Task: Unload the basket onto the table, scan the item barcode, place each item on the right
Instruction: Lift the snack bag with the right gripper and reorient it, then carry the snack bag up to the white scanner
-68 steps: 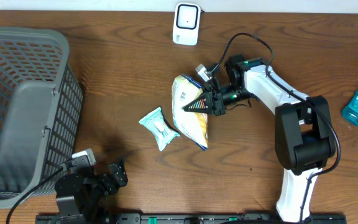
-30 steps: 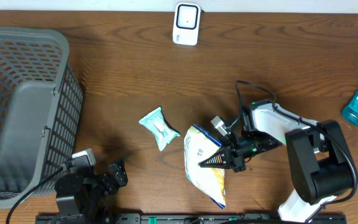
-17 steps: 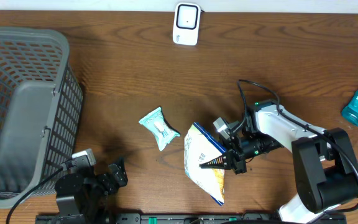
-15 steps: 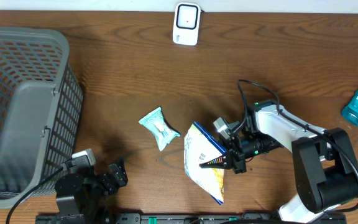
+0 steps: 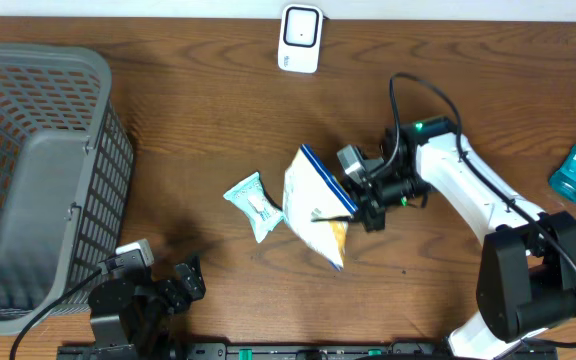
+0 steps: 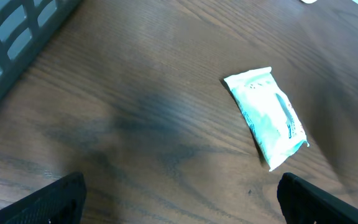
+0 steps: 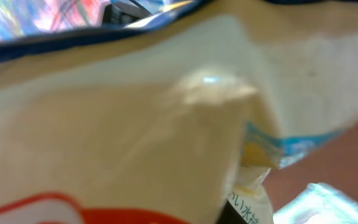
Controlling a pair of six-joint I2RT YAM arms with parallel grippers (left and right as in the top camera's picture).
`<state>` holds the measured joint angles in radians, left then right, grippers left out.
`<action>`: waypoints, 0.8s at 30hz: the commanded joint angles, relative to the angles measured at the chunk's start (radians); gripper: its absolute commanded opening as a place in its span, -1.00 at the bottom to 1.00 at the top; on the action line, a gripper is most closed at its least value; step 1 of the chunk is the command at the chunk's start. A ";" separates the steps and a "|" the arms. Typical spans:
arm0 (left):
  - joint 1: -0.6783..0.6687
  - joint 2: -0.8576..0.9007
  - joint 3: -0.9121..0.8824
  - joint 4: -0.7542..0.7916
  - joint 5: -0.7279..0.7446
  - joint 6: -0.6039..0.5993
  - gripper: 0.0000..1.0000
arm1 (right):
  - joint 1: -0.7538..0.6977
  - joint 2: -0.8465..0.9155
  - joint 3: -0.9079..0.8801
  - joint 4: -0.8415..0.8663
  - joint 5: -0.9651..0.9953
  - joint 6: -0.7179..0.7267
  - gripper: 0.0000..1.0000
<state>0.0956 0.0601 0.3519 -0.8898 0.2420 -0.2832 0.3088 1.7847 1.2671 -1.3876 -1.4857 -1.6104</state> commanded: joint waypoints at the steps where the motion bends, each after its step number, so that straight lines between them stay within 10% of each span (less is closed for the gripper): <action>1: 0.004 -0.002 0.001 0.000 0.012 0.013 0.96 | -0.006 -0.018 0.085 0.242 0.109 0.525 -0.98; 6: 0.004 -0.002 0.001 0.000 0.012 0.013 0.95 | 0.017 -0.018 0.109 0.689 0.740 1.295 -0.98; 24: 0.004 -0.002 0.001 0.000 0.012 0.013 0.96 | 0.065 0.133 0.363 0.847 1.494 1.378 -0.99</action>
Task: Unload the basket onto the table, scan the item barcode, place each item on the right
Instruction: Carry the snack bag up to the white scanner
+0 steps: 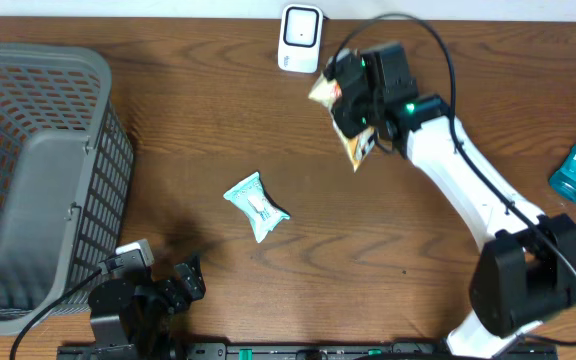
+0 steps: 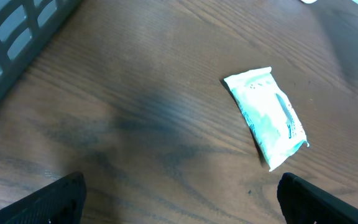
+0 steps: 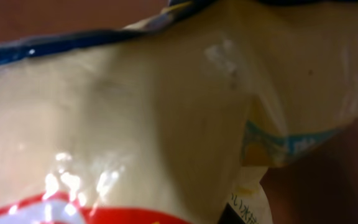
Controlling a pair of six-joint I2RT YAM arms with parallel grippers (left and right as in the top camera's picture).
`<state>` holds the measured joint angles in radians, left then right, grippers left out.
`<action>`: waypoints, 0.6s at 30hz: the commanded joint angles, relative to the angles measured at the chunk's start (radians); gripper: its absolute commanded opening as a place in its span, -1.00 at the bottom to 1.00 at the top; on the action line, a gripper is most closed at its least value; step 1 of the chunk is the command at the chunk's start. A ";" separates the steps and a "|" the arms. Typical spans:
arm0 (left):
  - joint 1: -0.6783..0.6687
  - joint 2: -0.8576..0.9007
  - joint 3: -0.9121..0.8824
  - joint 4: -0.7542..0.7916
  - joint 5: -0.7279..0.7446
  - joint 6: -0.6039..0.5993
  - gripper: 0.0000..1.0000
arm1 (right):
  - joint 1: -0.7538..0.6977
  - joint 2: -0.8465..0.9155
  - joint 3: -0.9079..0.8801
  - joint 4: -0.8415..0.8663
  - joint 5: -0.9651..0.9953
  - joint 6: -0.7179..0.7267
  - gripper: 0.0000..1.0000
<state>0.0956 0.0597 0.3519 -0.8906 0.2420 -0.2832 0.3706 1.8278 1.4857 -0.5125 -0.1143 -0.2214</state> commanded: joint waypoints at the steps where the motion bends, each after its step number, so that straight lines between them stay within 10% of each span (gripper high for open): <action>1: 0.004 -0.002 0.001 0.001 0.012 0.013 0.96 | 0.003 0.133 0.206 -0.059 0.132 -0.031 -0.98; 11: 0.004 -0.002 0.001 0.001 0.012 0.013 0.96 | 0.004 0.583 0.891 -0.285 0.383 -0.212 -0.98; 18: 0.004 -0.002 0.001 0.001 0.012 0.013 0.96 | 0.017 0.758 1.058 -0.221 0.451 -0.301 -0.99</action>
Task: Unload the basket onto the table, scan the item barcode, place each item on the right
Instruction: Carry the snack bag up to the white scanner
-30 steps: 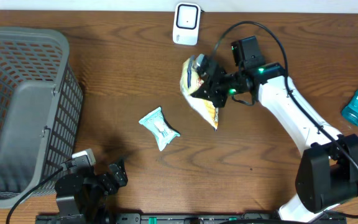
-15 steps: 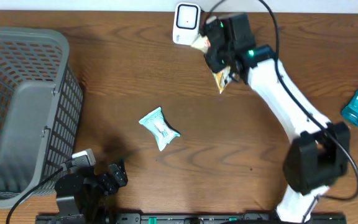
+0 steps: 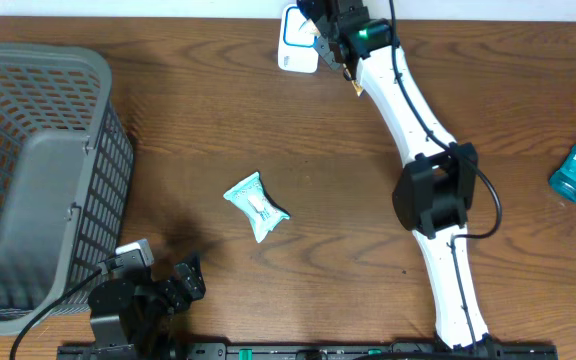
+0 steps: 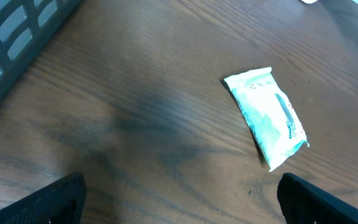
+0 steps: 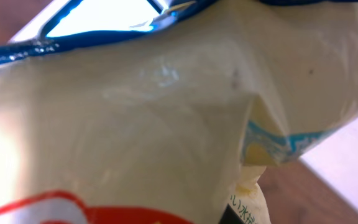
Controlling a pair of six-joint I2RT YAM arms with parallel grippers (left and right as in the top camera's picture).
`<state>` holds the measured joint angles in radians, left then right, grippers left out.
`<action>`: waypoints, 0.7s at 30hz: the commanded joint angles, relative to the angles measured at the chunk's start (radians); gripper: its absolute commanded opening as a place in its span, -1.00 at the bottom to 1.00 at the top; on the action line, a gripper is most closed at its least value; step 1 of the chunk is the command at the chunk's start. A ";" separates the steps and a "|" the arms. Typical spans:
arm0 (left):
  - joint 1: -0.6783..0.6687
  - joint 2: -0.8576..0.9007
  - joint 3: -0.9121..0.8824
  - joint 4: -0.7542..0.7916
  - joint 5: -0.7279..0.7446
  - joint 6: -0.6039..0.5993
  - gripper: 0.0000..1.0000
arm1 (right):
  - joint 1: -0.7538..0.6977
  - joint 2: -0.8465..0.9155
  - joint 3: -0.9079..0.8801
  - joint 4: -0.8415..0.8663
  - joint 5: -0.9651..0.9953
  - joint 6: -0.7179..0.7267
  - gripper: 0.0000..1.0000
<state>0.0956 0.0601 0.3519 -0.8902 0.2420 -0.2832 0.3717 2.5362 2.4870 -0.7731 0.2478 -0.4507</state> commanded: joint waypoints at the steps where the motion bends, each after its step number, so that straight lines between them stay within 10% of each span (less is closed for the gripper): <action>1: 0.004 -0.002 0.001 0.000 0.012 0.013 0.96 | 0.021 0.063 0.056 0.067 0.112 -0.081 -0.98; 21: 0.004 -0.002 0.001 0.000 0.012 0.013 0.96 | 0.107 0.121 0.055 0.351 0.387 -0.332 -0.98</action>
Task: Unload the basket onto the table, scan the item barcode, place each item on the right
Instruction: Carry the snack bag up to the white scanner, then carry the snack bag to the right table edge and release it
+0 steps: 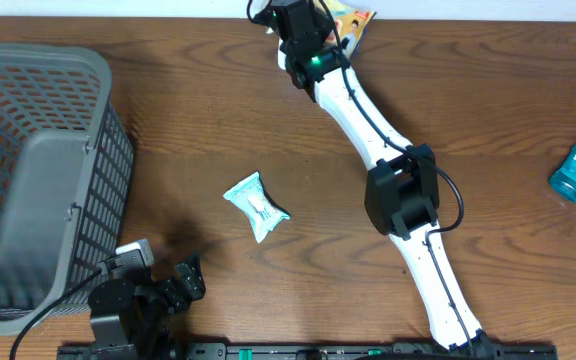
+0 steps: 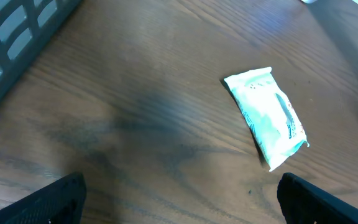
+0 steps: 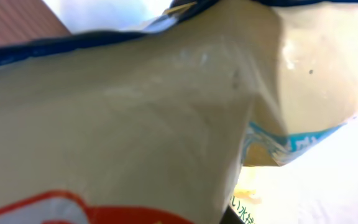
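Note:
My right gripper [image 1: 320, 18] is shut on a cream snack bag [image 1: 352, 20] with a blue edge and a red mark. It holds the bag at the table's far edge, top centre in the overhead view. The bag [image 3: 135, 118] fills the right wrist view and hides the fingers. No scanner shows in the overhead view; the right arm [image 1: 353, 100] lies across that part of the table. A teal wipes packet [image 1: 256, 206] lies flat mid-table, also seen as the packet [image 2: 266, 117] ahead of my left gripper [image 2: 182, 202]. The left gripper is open and low at the front left.
A grey mesh basket [image 1: 38, 170] takes up the left side, and its wall [image 2: 11, 37] shows at the upper left of the left wrist view. A blue mouthwash bottle stands at the right edge. Bare wood [image 1: 218, 120] lies between basket and arm.
The right gripper has moved the snack bag from beside the white scanner to the table's far edge, a little further back. The scanner is now covered. The left arm and wipes packet are unchanged.
First the right gripper held the snack bag low at mid-table beside the wipes packet. Then it held the bag raised, right of the white scanner at the back. Then the bag was at the scanner, and now at the far edge. The left gripper stayed open throughout.

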Controlling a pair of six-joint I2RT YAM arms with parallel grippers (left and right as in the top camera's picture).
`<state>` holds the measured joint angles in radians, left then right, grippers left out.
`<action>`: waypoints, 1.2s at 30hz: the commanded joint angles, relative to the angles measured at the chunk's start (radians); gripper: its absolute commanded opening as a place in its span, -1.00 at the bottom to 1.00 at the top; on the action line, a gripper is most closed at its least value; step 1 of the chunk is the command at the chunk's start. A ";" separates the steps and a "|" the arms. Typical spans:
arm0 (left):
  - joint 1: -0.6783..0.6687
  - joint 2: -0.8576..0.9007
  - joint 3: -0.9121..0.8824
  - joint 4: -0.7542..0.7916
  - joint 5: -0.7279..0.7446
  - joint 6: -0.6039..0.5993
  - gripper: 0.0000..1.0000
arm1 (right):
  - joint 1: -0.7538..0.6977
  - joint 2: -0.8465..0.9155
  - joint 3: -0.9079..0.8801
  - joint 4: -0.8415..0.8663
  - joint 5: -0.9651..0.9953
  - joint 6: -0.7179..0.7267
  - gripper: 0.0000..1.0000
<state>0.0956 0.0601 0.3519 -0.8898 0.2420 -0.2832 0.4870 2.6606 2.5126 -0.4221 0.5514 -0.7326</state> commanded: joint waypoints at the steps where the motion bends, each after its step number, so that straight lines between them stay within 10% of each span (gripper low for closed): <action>1: 0.004 -0.002 0.001 0.000 0.012 0.013 0.96 | -0.008 -0.003 0.029 -0.013 0.087 -0.050 -0.98; 19: 0.004 -0.002 0.001 0.000 0.012 0.013 0.96 | -0.092 -0.107 0.027 -0.394 0.260 0.303 -0.98; 28: 0.004 -0.002 0.001 0.000 0.012 0.013 0.96 | -0.391 -0.142 0.023 -0.849 0.231 0.800 -0.98; 36: 0.004 -0.002 0.001 0.000 0.012 0.013 0.95 | -0.662 -0.142 -0.030 -0.885 -0.042 0.833 -0.98</action>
<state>0.0956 0.0601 0.3519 -0.8902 0.2420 -0.2832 -0.1051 2.5610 2.5092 -1.3125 0.6106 0.0357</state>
